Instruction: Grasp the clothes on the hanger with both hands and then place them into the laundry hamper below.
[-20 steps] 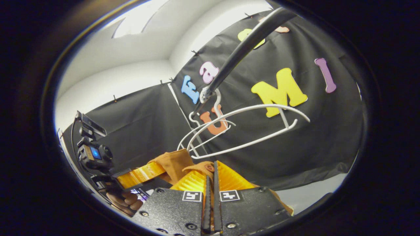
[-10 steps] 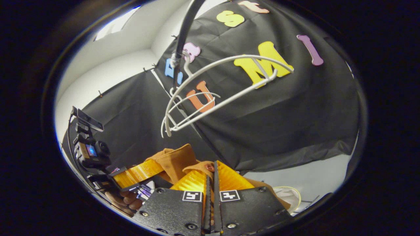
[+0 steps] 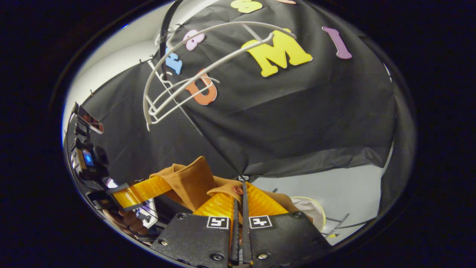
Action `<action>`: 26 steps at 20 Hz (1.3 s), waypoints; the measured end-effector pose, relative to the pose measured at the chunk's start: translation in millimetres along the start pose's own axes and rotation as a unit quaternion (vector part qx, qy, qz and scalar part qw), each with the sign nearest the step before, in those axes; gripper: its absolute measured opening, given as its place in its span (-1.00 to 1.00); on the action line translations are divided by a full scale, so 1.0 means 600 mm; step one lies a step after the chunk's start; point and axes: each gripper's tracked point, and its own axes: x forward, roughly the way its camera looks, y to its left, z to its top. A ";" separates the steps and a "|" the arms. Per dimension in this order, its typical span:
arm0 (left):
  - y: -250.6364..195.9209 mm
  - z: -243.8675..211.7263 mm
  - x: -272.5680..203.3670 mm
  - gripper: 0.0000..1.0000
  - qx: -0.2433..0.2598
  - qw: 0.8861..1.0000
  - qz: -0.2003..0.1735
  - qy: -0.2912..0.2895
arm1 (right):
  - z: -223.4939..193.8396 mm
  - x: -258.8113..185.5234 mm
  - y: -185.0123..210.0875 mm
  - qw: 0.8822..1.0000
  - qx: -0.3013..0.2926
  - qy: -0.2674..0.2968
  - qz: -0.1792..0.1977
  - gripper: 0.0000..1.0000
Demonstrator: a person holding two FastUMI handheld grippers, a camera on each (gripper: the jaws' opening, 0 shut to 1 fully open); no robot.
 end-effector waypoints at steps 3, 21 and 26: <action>0.022 -0.055 0.028 -0.93 -0.002 0.999 0.019 0.039 | -0.036 0.019 -0.039 0.999 0.007 0.022 -0.032 -0.87; 0.083 -0.244 0.030 0.83 -0.022 0.974 0.097 0.202 | -0.107 -0.002 -0.196 0.969 -0.046 0.104 -0.221 0.15; 0.139 -0.263 -0.053 0.88 -0.021 0.965 0.157 0.209 | -0.045 -0.075 -0.168 0.969 -0.076 0.032 -0.234 0.36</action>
